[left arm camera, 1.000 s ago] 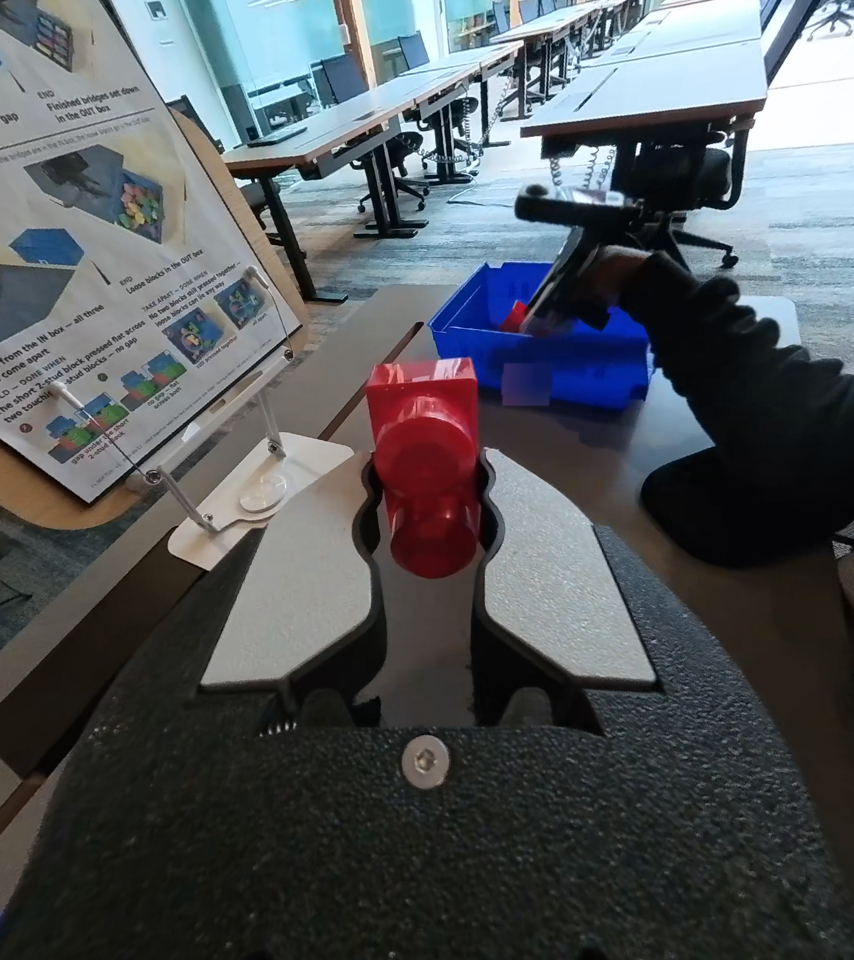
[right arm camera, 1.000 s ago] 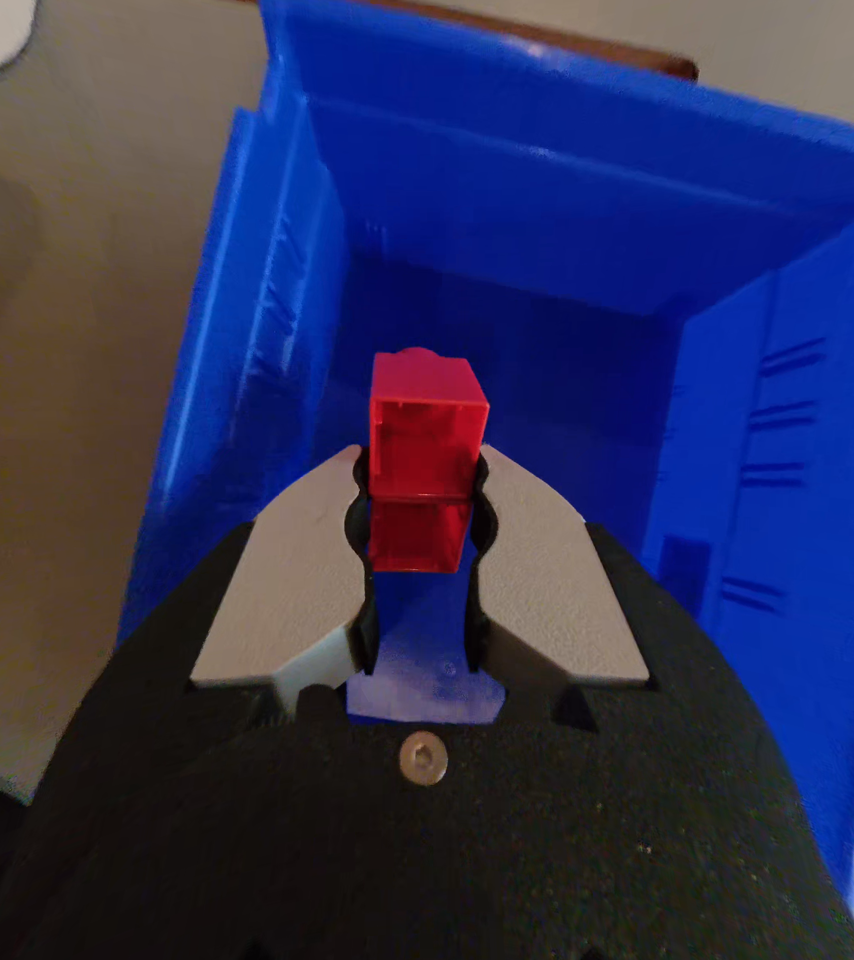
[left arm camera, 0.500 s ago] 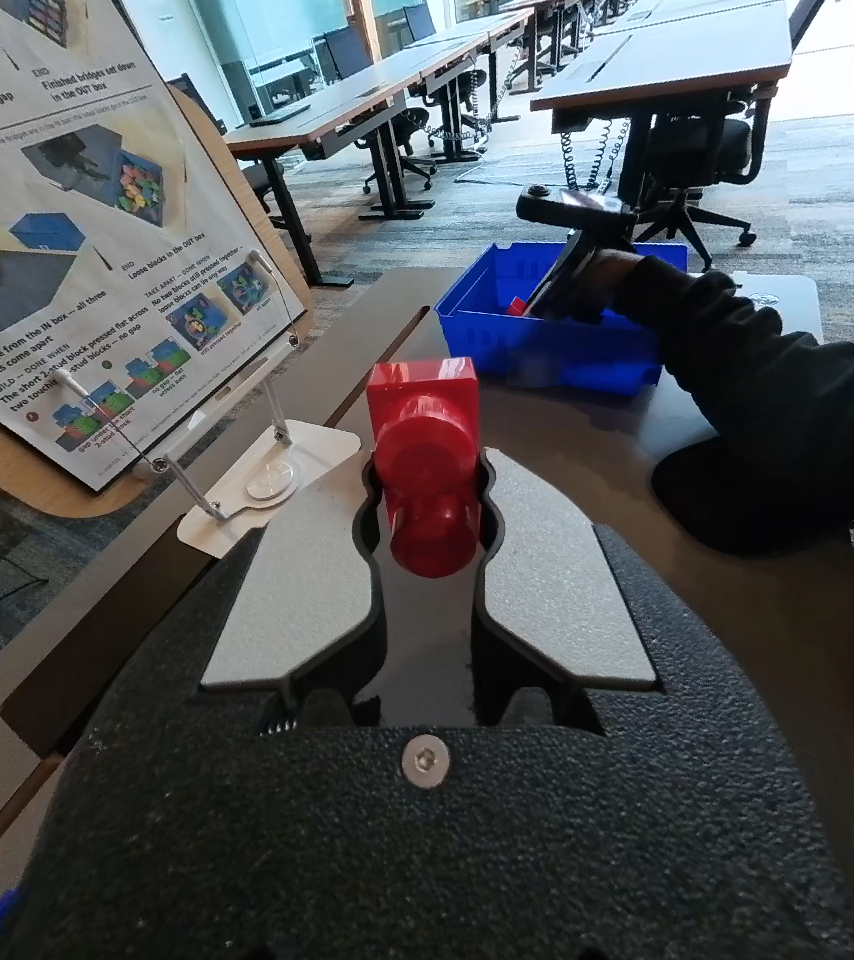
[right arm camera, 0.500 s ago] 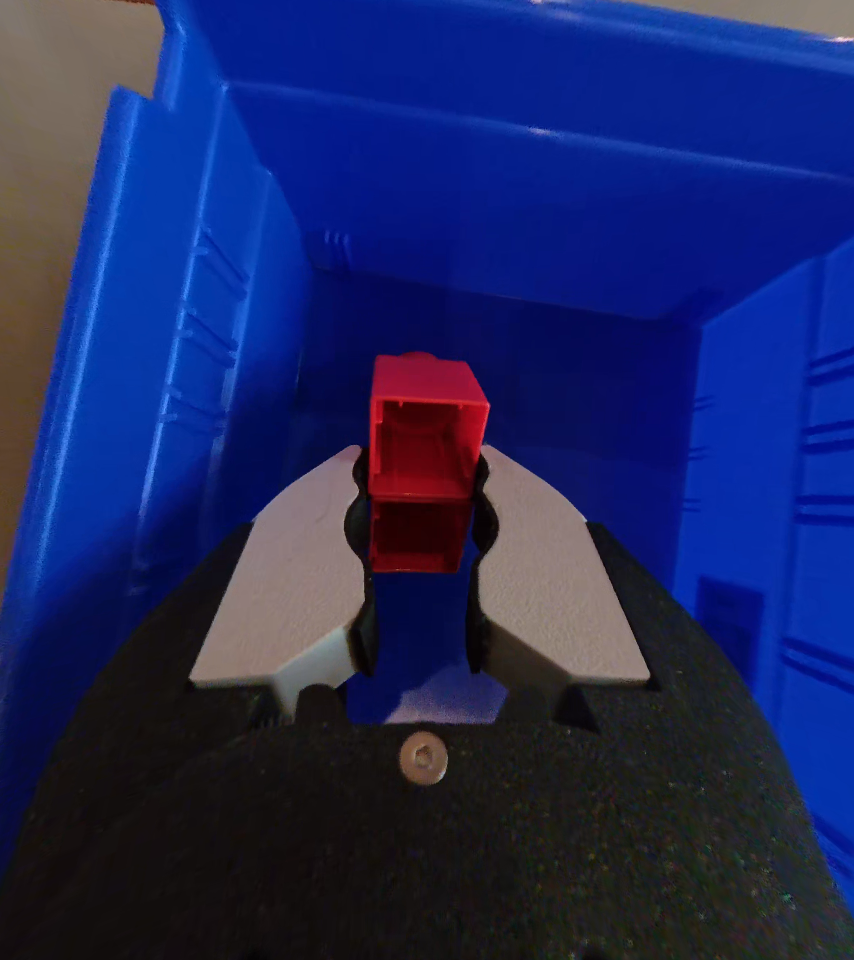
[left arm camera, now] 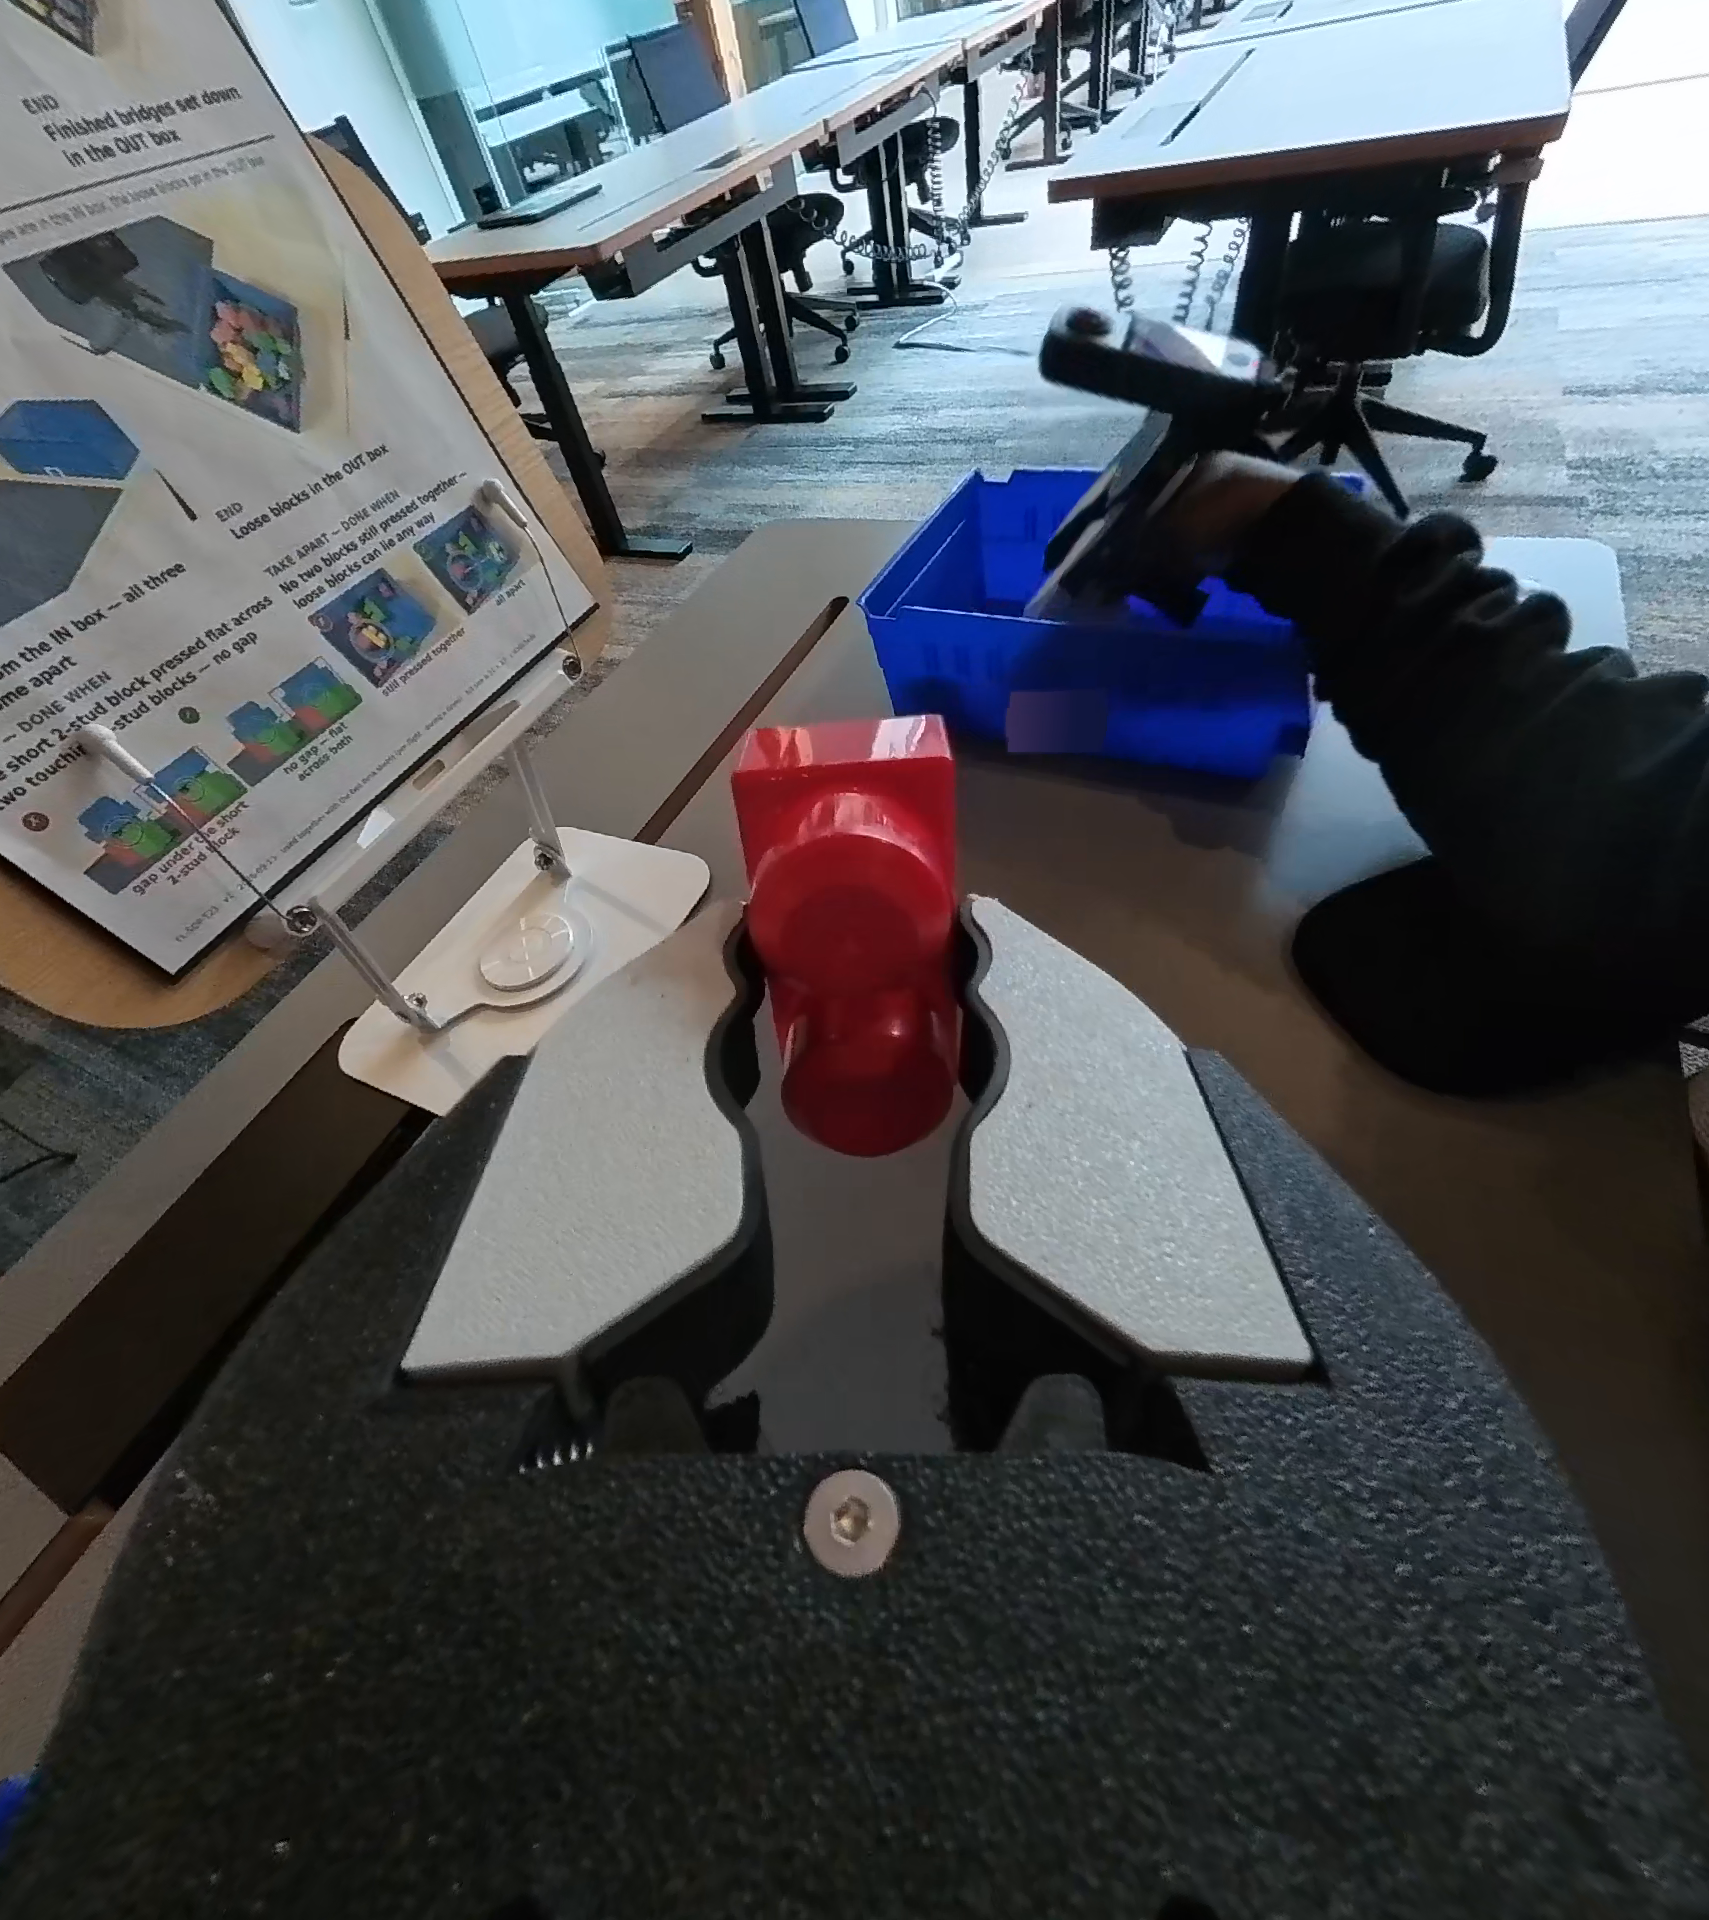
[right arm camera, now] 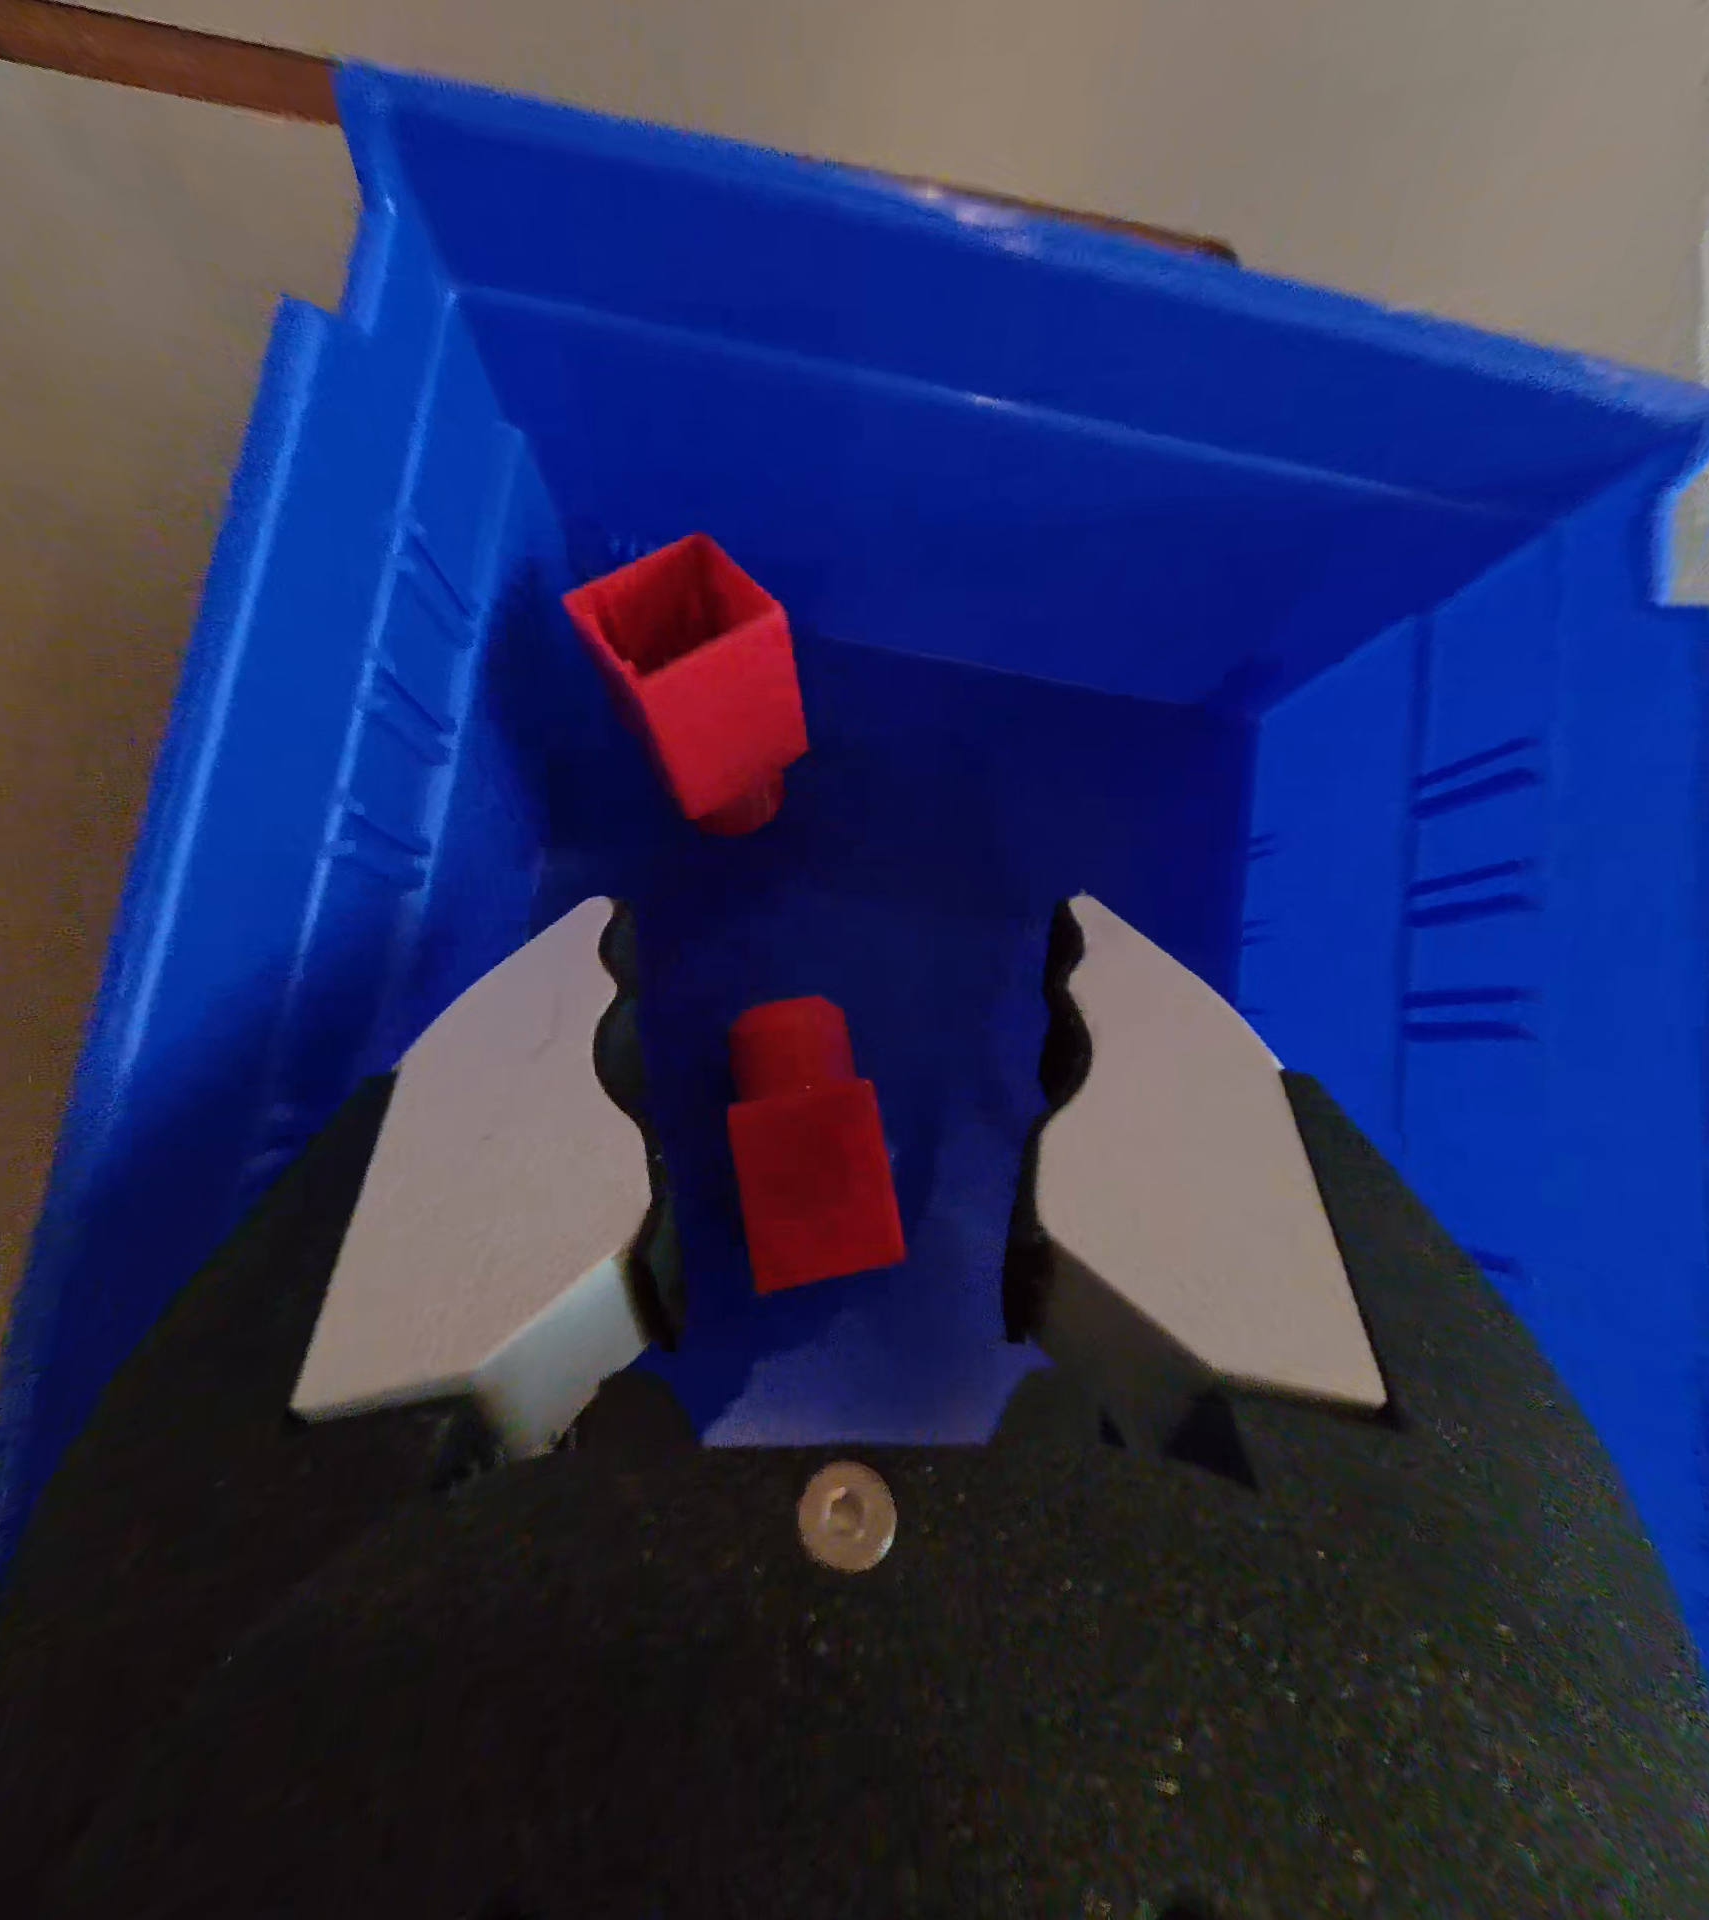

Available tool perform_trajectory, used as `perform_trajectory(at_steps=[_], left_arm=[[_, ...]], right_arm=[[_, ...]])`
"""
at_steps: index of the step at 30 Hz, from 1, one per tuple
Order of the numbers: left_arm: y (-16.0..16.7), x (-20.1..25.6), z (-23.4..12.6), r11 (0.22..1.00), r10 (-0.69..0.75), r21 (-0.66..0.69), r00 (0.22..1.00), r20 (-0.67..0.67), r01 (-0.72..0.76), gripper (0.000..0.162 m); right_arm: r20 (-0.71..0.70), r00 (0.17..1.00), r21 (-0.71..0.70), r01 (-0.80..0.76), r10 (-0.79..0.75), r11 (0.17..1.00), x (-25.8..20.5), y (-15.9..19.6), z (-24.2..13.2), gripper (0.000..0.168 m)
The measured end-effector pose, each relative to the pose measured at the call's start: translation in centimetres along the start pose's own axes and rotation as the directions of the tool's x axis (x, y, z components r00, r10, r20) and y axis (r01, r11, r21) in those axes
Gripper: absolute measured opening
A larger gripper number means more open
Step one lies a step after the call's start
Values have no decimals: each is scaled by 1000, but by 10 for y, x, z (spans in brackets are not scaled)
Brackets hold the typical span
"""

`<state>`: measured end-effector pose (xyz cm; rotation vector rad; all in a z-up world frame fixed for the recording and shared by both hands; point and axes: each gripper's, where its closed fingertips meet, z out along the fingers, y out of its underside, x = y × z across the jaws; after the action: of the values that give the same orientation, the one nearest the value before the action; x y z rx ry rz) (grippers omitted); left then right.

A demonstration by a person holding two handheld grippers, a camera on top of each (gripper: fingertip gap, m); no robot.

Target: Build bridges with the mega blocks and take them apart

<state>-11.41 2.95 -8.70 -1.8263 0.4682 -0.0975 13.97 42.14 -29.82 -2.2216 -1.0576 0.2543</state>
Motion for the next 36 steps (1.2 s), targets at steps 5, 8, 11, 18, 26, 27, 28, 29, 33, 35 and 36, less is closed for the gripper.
perform_trajectory(at_steps=[5, 8, 11, 18, 26, 27, 28, 29, 33, 35, 36], left_arm=[[2, 1, 3, 1000, -1, -9, 1000, -11, 1, 35], [3, 3, 5, 1000, 2, -17, 1000, -22, -2, 35], [3, 7, 7, 1000, 7, -23, 999, -38, -7, 35], [4, 24, 18, 998, 33, -49, 994, -104, -38, 35], [17, 57, 44, 984, 76, -140, 966, -246, -113, 35], [20, 62, 48, 981, 80, -152, 961, -266, -124, 35], [22, 66, 52, 977, 83, -165, 955, -284, -135, 35], [25, 71, 55, 973, 87, -177, 950, -301, -146, 35], [31, 84, 66, 961, 102, -206, 931, -351, -183, 35], [32, 88, 68, 959, 107, -209, 925, -363, -193, 35], [32, 89, 68, 958, 109, -209, 923, -369, -197, 35]], right_arm=[[-1, 999, 147, 46, -47, 988, -11, -34, -49, 76], [31, 991, 276, 116, -130, 954, -38, -62, -90, 74], [139, 954, 427, 184, -265, 885, -91, -87, -133, 73], [358, 665, 702, 271, -656, 658, -242, -101, -214, 68], [445, 271, 827, 241, -854, 507, -354, -68, -253, 68], [436, 242, 834, 254, -867, 490, -360, -64, -253, 68], [430, 220, 837, 266, -876, 478, -365, -60, -252, 68], [425, 204, 840, 274, -882, 468, -368, -58, -251, 67], [418, 171, 845, 288, -892, 451, -373, -53, -247, 55], [420, 155, 844, 295, -894, 447, -374, -50, -245, 51], [420, 143, 842, 307, -896, 443, -375, -48, -244, 50]])
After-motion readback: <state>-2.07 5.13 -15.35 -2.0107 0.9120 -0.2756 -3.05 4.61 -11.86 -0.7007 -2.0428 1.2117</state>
